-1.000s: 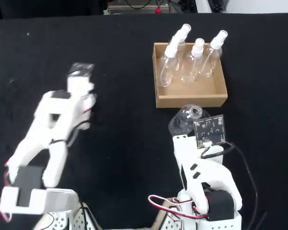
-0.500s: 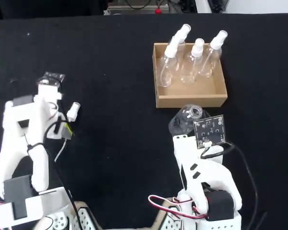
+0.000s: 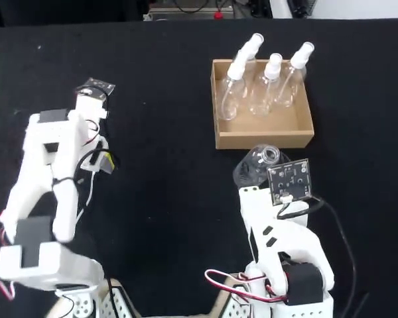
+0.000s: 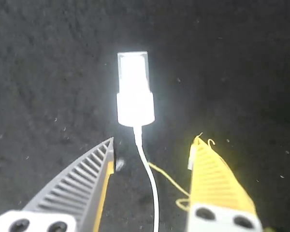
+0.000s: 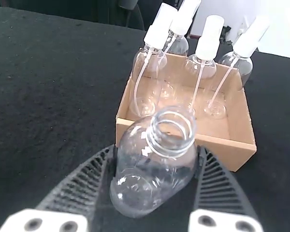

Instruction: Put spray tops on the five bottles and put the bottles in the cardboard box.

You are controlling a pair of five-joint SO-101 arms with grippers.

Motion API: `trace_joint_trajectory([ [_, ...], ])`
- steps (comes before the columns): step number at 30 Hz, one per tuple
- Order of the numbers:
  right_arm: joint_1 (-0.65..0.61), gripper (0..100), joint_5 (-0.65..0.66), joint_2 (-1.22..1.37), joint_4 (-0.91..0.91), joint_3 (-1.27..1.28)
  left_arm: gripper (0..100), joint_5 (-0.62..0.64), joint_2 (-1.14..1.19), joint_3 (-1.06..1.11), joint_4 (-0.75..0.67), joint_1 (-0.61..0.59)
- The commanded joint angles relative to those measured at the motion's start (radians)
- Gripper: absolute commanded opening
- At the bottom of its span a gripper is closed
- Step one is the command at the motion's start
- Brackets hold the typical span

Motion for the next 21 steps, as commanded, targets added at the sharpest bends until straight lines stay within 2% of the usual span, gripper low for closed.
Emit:
trace_joint_trajectory([
  [1,0.018,17.2,0.002,-0.090,0.005,-0.002,24,0.011,0.103,-0.137,-0.021,-0.016],
  [11,0.020,17.2,0.002,-0.090,0.005,-0.002,24,0.002,0.272,-0.255,-0.017,-0.019],
  [21,0.020,17.2,0.002,-0.090,0.005,-0.002,24,0.002,0.319,-0.315,-0.003,0.001],
])
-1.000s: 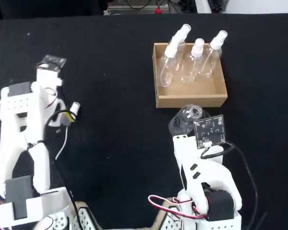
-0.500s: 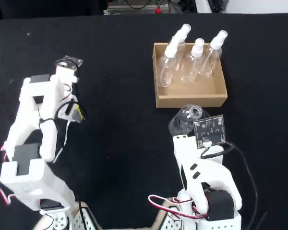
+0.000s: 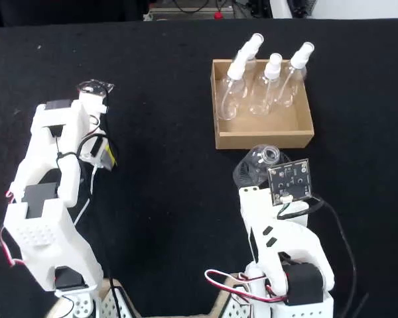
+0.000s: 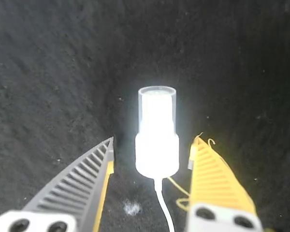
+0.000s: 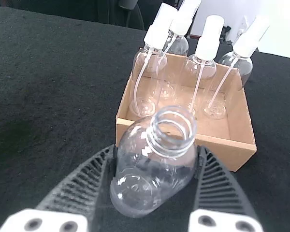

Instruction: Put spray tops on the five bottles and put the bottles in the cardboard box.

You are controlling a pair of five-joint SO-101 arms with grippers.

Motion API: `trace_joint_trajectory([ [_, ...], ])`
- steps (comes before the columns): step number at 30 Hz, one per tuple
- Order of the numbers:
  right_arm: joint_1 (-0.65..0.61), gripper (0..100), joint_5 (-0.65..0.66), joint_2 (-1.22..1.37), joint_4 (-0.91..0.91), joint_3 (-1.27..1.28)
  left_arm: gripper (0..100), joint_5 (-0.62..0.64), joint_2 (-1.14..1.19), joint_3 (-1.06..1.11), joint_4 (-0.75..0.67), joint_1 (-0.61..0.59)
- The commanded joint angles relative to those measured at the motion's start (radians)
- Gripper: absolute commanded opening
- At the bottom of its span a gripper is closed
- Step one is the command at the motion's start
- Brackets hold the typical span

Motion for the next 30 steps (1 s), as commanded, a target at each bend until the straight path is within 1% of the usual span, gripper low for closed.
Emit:
trace_joint_trajectory([
  [1,0.020,17.2,0.002,-0.090,0.005,-0.002,24,0.002,-0.008,-0.076,0.006,0.028],
  [7,0.020,17.2,0.002,-0.090,0.006,-0.002,24,0.002,-0.006,-0.065,0.006,0.064],
  [16,0.020,17.2,0.002,-0.090,0.006,-0.002,24,0.002,-0.005,-0.054,0.002,0.021],
  [21,0.020,17.2,0.002,-0.090,0.006,-0.002,24,0.002,-0.005,-0.044,0.000,0.019],
  [23,0.020,17.2,0.002,-0.090,0.006,-0.001,20,0.002,-0.005,-0.045,0.005,0.019],
  [26,0.020,17.2,0.002,-0.090,0.006,-0.001,9,0.002,-0.005,-0.042,0.008,0.021],
  [28,0.020,17.2,0.002,-0.090,0.006,-0.001,3,0.003,-0.005,-0.033,0.009,0.021],
  [30,0.020,17.2,0.002,-0.090,0.006,-0.001,4,0.003,-0.017,-0.018,0.011,0.021],
])
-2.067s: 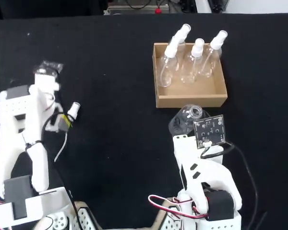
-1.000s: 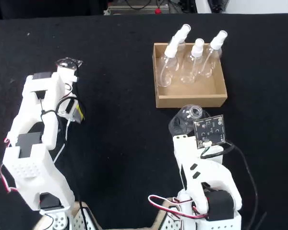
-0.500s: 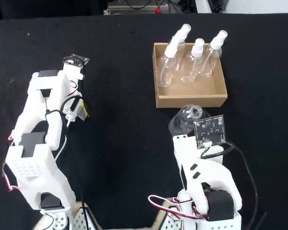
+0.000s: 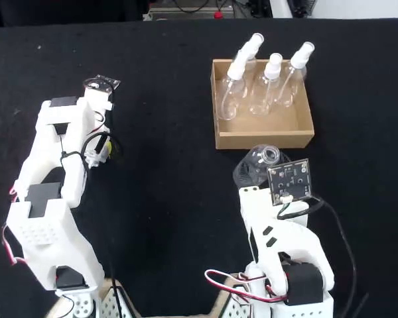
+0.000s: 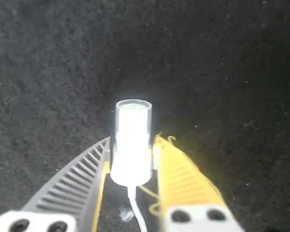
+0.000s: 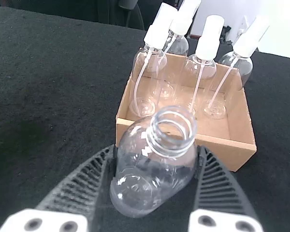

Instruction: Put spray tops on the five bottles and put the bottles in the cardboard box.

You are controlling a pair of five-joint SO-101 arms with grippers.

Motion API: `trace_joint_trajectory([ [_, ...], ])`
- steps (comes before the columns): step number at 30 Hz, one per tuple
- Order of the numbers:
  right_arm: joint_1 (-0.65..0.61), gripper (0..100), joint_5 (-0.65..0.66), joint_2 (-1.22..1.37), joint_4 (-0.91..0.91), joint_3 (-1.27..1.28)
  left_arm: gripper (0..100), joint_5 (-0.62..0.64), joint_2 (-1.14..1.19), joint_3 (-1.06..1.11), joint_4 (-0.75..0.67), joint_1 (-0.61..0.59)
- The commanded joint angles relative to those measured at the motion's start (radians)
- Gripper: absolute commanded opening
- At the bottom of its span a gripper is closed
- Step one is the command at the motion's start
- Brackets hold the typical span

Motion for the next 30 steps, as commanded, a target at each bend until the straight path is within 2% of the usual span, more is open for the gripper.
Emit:
trace_joint_trajectory([
  [1,0.020,17.2,0.002,-0.090,0.006,-0.001,4,0.003,-0.020,0.005,0.025,-0.013],
  [6,0.020,17.2,0.002,-0.090,0.006,-0.001,4,0.002,-0.071,-0.127,0.199,-0.024],
  [10,0.020,17.2,0.002,-0.090,0.006,-0.001,4,0.009,-0.210,-0.280,0.374,-0.016],
  [13,0.020,17.2,0.002,-0.090,0.006,-0.001,4,0.043,-0.344,-0.354,0.420,-0.002],
  [16,0.020,17.2,0.002,-0.090,0.000,0.005,4,0.166,-0.476,-0.398,0.419,0.031],
  [21,0.020,17.2,-0.006,-0.090,-0.023,0.016,4,0.348,-0.655,-0.417,0.334,0.213],
  [25,0.012,17.2,-0.006,-0.091,-0.026,0.016,4,0.373,-0.769,-0.414,0.186,0.357],
  [30,-0.071,17.2,-0.008,-0.091,-0.092,0.015,4,0.376,-0.876,-0.414,0.114,0.489],
])
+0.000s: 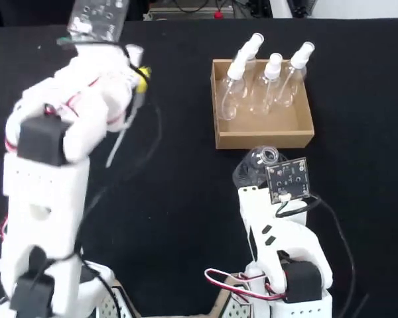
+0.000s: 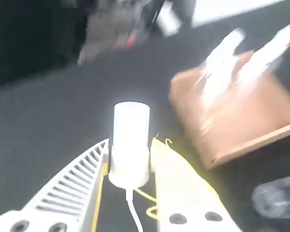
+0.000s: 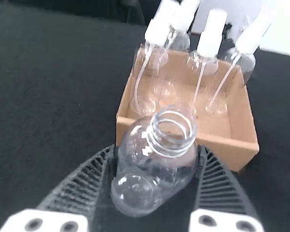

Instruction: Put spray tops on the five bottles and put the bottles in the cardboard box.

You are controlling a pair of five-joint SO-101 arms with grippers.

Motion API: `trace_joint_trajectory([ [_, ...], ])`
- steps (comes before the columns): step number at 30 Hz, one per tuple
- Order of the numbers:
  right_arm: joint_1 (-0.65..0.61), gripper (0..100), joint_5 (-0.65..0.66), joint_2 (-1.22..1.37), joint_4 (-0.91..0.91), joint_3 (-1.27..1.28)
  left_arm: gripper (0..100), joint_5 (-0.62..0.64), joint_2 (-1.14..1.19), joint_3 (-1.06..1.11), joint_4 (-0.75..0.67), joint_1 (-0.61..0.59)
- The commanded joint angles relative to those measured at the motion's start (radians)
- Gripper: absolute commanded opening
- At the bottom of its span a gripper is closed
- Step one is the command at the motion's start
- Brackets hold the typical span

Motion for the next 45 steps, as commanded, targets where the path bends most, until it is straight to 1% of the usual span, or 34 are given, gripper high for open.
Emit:
trace_joint_trajectory([
  [1,-0.094,17.1,-0.008,-0.091,-0.078,-0.007,4,0.015,-0.120,-0.053,-0.086,0.127],
  [5,-0.221,17.0,-0.008,-0.091,-0.141,-0.007,4,0.015,-0.180,-0.053,-0.180,0.205],
  [7,-0.262,17.0,-0.008,-0.091,-0.186,-0.007,4,0.031,-0.198,-0.051,-0.221,0.237],
  [10,-0.310,17.0,-0.008,-0.091,-0.242,-0.007,4,0.137,-0.215,-0.051,-0.265,0.268],
  [13,-0.361,17.0,-0.008,-0.091,-0.250,-0.007,5,0.239,-0.216,-0.051,-0.321,0.271],
  [16,-0.413,17.0,-0.008,-0.091,-0.250,0.005,5,0.287,-0.206,-0.051,-0.379,0.271],
  [18,-0.443,17.0,-0.008,-0.091,-0.250,0.013,5,0.287,-0.206,-0.051,-0.394,0.294],
  [22,-0.477,17.0,-0.008,-0.091,-0.250,0.013,5,0.282,-0.206,-0.048,-0.390,0.384],
  [26,-0.497,17.0,-0.008,-0.091,-0.249,0.015,5,0.282,-0.216,0.015,-0.388,0.467],
  [32,-0.497,17.0,-0.008,-0.091,-0.222,0.012,5,0.275,-0.216,0.110,-0.390,0.473],
  [38,-0.496,17.0,-0.008,-0.091,-0.222,0.010,5,0.118,-0.216,0.124,-0.396,0.473],
  [42,-0.497,17.0,-0.008,-0.091,-0.222,0.010,5,0.106,-0.215,0.114,-0.400,0.475],
  [45,-0.496,17.0,-0.008,-0.091,-0.222,0.010,5,0.106,-0.215,0.131,-0.446,0.475],
])
